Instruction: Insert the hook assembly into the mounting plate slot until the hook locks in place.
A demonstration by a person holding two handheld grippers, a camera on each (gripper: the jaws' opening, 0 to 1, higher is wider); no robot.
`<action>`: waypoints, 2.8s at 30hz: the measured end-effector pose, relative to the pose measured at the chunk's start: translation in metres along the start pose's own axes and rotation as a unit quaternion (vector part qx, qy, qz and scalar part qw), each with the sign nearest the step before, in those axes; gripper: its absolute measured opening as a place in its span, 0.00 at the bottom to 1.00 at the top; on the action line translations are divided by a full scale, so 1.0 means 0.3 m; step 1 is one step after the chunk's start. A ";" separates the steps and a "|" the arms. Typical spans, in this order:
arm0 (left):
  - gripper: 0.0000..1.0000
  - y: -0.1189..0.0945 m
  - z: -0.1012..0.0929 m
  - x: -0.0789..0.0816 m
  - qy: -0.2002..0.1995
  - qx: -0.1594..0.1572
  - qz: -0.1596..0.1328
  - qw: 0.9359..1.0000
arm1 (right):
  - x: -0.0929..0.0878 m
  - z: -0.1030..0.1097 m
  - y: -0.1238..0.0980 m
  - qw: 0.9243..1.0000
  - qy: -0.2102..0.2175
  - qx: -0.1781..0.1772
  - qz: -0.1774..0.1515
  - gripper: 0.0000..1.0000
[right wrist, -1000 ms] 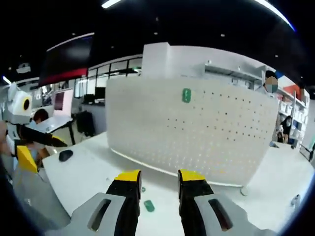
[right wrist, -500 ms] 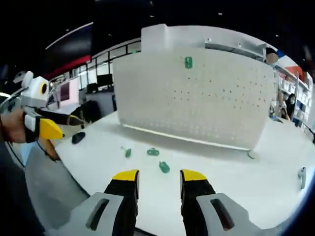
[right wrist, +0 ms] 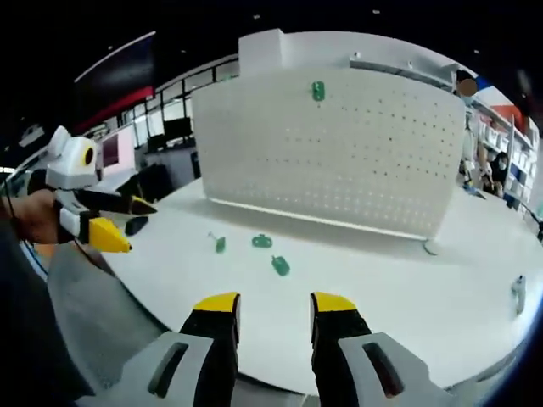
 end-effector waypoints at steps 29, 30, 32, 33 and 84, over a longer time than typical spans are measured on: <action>0.59 0.452 0.013 -0.032 0.094 -0.122 0.059 0.986 | -0.043 -0.027 0.039 0.999 0.021 -0.007 0.044 0.30; 0.58 0.461 0.012 -0.035 0.096 -0.125 0.061 0.986 | -0.044 -0.028 0.040 0.999 0.022 -0.007 0.045 0.29; 0.56 0.478 0.012 -0.042 0.106 -0.131 0.067 0.983 | -0.047 -0.033 0.041 0.999 0.025 -0.009 0.048 0.29; 0.54 0.489 0.020 -0.048 0.120 -0.130 0.071 0.982 | -0.050 -0.038 0.042 0.998 0.027 -0.011 0.050 0.29; 0.05 0.706 0.053 -0.055 0.390 -0.186 0.122 0.893 | -0.118 -0.079 0.074 0.991 0.091 -0.026 0.096 0.26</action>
Point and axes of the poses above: the point that each gripper's makers call its tool centre point, and the gripper's own axes: y roughly forward along the fingers, z roughly to its left, x roughly out of its top, the point moved 4 cm from there along -y, roughly backward along the fingers, and after that the axes turned 7 degrees about y, right-handed, at the moved point
